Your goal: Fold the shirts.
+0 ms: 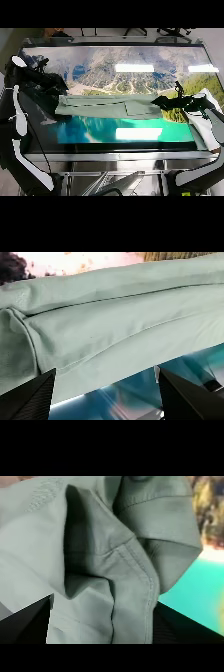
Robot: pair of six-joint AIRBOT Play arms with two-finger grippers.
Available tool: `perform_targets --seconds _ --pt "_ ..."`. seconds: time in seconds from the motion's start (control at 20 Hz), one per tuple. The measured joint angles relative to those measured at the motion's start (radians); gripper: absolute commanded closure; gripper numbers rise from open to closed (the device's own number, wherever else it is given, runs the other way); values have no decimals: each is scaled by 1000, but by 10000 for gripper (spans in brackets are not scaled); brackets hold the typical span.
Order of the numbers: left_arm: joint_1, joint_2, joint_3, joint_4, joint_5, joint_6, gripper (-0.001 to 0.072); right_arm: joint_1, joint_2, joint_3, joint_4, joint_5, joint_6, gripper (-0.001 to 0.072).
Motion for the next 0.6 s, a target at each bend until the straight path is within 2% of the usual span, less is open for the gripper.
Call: perform_targets --seconds 0.05,0.1,0.15,0.2,0.25,0.3,0.6 --pt "-9 0 1 0 1 0 22 10 -7 -1 15 -5 -8 374" --pt "-21 0 1 1 6 0 23 21 -14 -1 -1 -19 -10 553" --pt "-34 0 1 1 14 0 84 29 -18 1 -11 -25 -10 674" --pt "-51 0 1 1 23 0 293 39 -18 6 -19 -29 -13 695" --pt "-71 0 1 0 32 0 579 46 -18 14 -19 -26 -17 696" --pt "-91 -1 1 1 47 0 693 51 -15 24 -20 -24 -18 696" --pt "-311 -42 0 2 149 1 693 62 109 135 -6 80 64 696"
